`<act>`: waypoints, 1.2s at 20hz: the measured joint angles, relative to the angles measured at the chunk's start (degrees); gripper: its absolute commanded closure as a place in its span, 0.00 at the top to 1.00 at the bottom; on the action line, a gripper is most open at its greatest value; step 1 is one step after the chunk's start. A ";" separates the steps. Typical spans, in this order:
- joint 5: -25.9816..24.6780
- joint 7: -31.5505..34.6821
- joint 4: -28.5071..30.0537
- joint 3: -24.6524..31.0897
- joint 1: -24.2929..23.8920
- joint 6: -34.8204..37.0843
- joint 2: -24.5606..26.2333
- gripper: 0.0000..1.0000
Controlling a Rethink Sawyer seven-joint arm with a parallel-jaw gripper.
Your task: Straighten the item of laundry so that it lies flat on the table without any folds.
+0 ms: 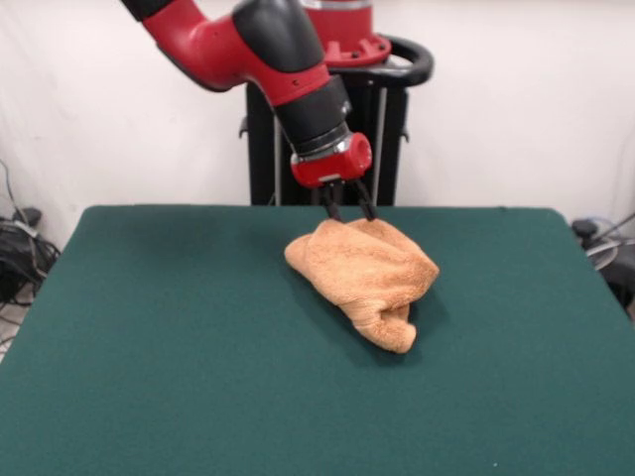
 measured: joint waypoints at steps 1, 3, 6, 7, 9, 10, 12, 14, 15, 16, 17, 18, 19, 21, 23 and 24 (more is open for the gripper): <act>0.00 0.00 0.00 0.00 0.05 0.00 0.00 1.00; 0.00 0.00 0.01 0.00 0.22 0.00 0.00 1.00; 0.00 0.00 0.00 0.00 0.28 -0.26 0.00 1.00; 0.00 0.00 0.01 0.00 0.28 -0.34 0.00 1.00; 0.00 0.00 0.01 0.00 0.35 -0.99 -0.04 1.00; 0.00 0.00 0.01 0.00 0.39 -1.18 -0.06 1.00; 0.00 0.00 0.01 0.00 0.70 -2.15 -0.30 1.00; 0.00 0.00 0.01 -0.01 1.24 -3.18 -0.66 1.00; 0.00 0.00 0.02 -0.01 1.45 -3.55 -0.80 1.00; 0.00 0.00 0.02 -0.02 1.92 -4.20 -1.10 1.00; 0.00 0.00 0.02 -0.02 2.54 -5.01 -1.52 1.00; 0.00 0.00 0.02 -0.02 3.35 -6.07 -2.02 1.00; 0.01 0.00 0.03 -0.06 3.83 -6.71 -2.31 1.00; 0.25 0.00 0.15 -0.16 4.62 -7.85 -3.03 1.00; 0.42 0.00 0.25 -0.32 5.09 -8.50 -3.57 1.00; 0.62 0.00 0.40 -0.71 5.62 -9.22 -4.18 1.00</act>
